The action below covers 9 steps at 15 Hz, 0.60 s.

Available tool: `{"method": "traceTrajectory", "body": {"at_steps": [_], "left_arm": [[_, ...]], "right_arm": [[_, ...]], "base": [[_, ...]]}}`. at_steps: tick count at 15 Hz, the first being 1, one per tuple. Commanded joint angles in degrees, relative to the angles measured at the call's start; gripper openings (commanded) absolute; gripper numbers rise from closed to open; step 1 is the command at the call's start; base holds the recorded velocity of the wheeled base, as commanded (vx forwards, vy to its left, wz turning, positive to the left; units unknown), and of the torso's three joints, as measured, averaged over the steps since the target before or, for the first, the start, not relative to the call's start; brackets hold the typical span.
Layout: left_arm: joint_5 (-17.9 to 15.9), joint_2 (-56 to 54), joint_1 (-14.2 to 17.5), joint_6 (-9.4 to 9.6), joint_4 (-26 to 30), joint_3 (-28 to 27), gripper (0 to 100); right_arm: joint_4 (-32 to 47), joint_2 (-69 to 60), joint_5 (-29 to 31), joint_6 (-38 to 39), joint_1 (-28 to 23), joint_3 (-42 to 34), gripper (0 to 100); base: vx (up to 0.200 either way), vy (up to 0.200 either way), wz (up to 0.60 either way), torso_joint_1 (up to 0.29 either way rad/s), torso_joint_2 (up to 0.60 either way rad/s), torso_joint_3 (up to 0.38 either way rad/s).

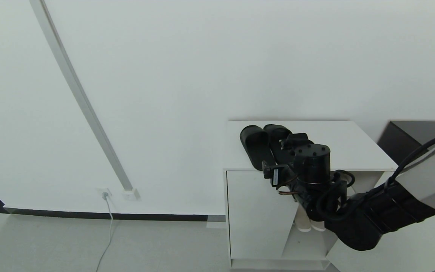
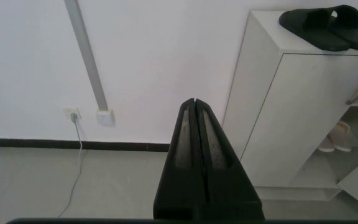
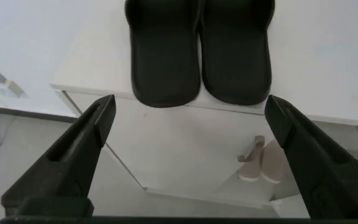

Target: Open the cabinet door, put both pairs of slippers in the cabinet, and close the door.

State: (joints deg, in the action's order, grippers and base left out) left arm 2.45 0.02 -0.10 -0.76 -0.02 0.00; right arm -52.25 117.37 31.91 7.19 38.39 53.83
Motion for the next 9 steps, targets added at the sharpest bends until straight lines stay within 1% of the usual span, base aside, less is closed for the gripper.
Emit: {"method": "traceTrajectory", "body": {"at_steps": [1,9], "left_arm": [[0.0,0.0,0.0,-0.04,0.0,0.0,0],[-0.1,0.0,0.0,0.14,0.0,0.0,0]], "right_arm": [[0.0,1.2,-0.2,0.1,-0.9,0.0,100],[0.0,4.9,-0.6,0.1,-1.7,2.3,100]], "base": [[0.2,0.0,0.0,0.002,0.0,0.002],[0.2,0.0,0.0,0.003,0.0,0.002]]}}
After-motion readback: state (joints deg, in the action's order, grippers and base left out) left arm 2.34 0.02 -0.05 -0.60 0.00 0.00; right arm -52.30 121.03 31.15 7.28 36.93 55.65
